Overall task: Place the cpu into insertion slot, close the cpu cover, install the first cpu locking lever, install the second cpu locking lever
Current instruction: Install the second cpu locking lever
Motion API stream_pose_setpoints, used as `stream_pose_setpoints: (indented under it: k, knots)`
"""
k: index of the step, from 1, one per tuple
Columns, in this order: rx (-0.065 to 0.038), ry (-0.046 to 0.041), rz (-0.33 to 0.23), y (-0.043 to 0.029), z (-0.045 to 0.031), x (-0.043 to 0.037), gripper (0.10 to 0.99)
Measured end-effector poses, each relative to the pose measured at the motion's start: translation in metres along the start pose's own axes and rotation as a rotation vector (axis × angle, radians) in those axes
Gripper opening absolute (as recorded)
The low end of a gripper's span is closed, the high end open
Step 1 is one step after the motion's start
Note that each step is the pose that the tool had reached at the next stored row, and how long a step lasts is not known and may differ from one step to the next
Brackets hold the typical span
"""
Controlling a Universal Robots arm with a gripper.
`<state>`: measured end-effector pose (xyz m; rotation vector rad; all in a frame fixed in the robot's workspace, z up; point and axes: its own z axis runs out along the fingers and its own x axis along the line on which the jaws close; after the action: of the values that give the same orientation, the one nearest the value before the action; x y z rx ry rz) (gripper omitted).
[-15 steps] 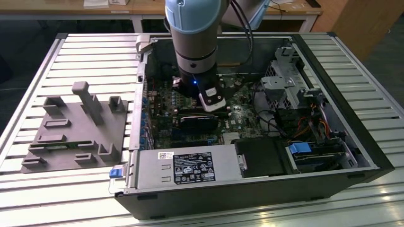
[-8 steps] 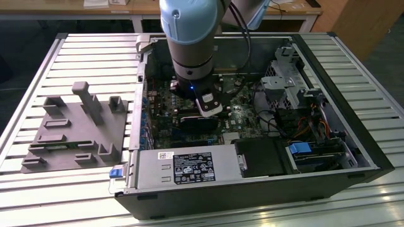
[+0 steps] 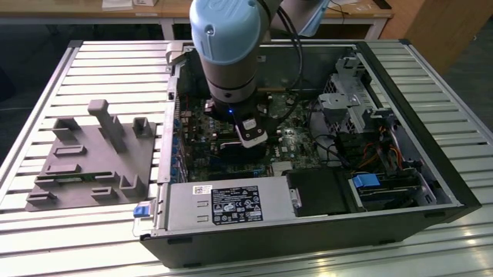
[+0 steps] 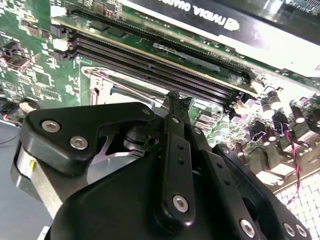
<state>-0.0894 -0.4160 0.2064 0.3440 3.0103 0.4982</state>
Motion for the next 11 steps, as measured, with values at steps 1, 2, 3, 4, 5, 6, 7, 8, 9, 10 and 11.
stream_pose_setpoints:
  k: [1, 2, 3, 4, 5, 6, 7, 8, 9, 10, 11]
  knots:
    - [-0.002, 0.0007, 0.000, -0.0005, 0.0009, 0.0006, 0.102]
    - [-0.004, 0.0014, -0.001, -0.0010, 0.0018, 0.0012, 0.102]
    - [-0.005, 0.0019, -0.002, -0.0013, 0.0026, 0.0018, 0.102]
    - [-0.005, 0.0025, -0.003, -0.0016, 0.0032, 0.0023, 0.102]
    - [-0.005, 0.0033, -0.005, -0.0018, 0.0039, 0.0028, 0.102]
    - [-0.006, 0.0038, -0.007, -0.0020, 0.0045, 0.0034, 0.102]
    - [-0.006, 0.0043, -0.008, -0.0020, 0.0051, 0.0041, 0.102]
    - [-0.006, 0.0047, -0.009, -0.0018, 0.0059, 0.0048, 0.102]
    - [-0.006, 0.0050, -0.010, -0.0015, 0.0066, 0.0055, 0.102]
    - [-0.006, 0.0053, -0.011, -0.0013, 0.0074, 0.0061, 0.102]
    - [-0.006, 0.0056, -0.012, -0.0010, 0.0082, 0.0067, 0.102]
